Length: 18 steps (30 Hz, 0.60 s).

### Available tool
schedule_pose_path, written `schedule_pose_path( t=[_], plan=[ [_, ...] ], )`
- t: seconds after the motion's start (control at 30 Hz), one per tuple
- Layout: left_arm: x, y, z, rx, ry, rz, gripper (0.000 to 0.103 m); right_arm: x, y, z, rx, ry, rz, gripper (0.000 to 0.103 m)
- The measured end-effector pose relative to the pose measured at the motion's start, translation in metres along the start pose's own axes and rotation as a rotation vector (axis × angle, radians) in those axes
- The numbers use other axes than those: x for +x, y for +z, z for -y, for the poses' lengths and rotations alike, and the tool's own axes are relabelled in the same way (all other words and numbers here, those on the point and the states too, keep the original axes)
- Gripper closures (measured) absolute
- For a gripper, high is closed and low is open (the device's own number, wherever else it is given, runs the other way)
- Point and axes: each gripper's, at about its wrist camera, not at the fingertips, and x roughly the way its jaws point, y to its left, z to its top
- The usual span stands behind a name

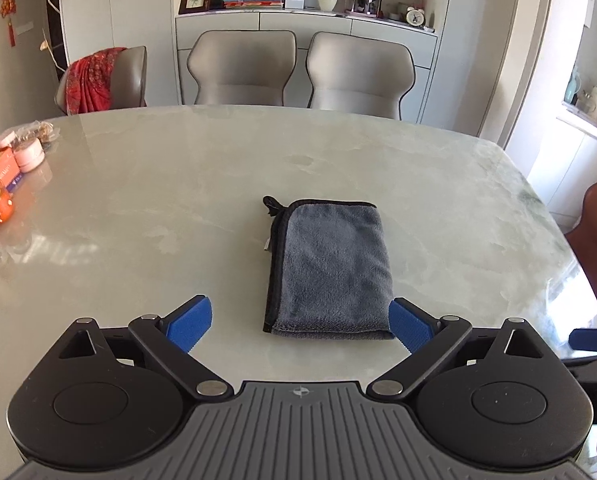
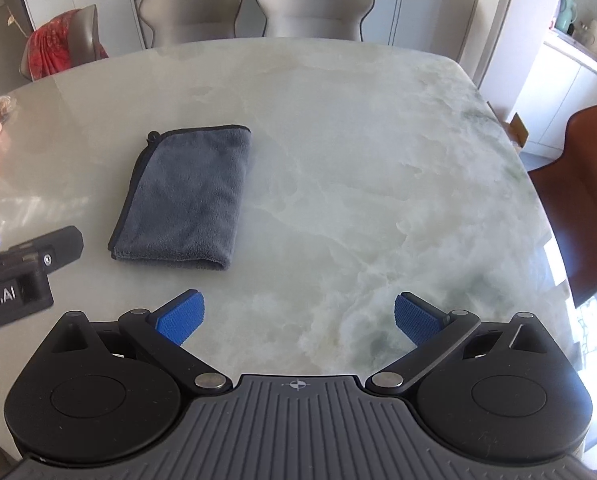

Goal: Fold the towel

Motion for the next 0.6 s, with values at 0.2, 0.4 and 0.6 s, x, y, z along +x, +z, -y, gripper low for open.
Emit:
schedule_pose_path(
  t=[0.2,0.4,0.6],
  plan=[
    [-0.001,0.003,-0.005,0.003,-0.021,0.002,0.0,0.001,0.001,-0.001,0.029,0.0,-0.012,0.0],
    [0.002,0.002,-0.01,-0.012,-0.043,-0.022,0.0,0.003,0.002,-0.008,0.023,-0.004,-0.018,0.0],
    [0.002,-0.001,-0.014,-0.015,0.004,-0.032,0.0,0.003,0.003,-0.013,-0.001,-0.011,-0.017,0.0]
  ],
)
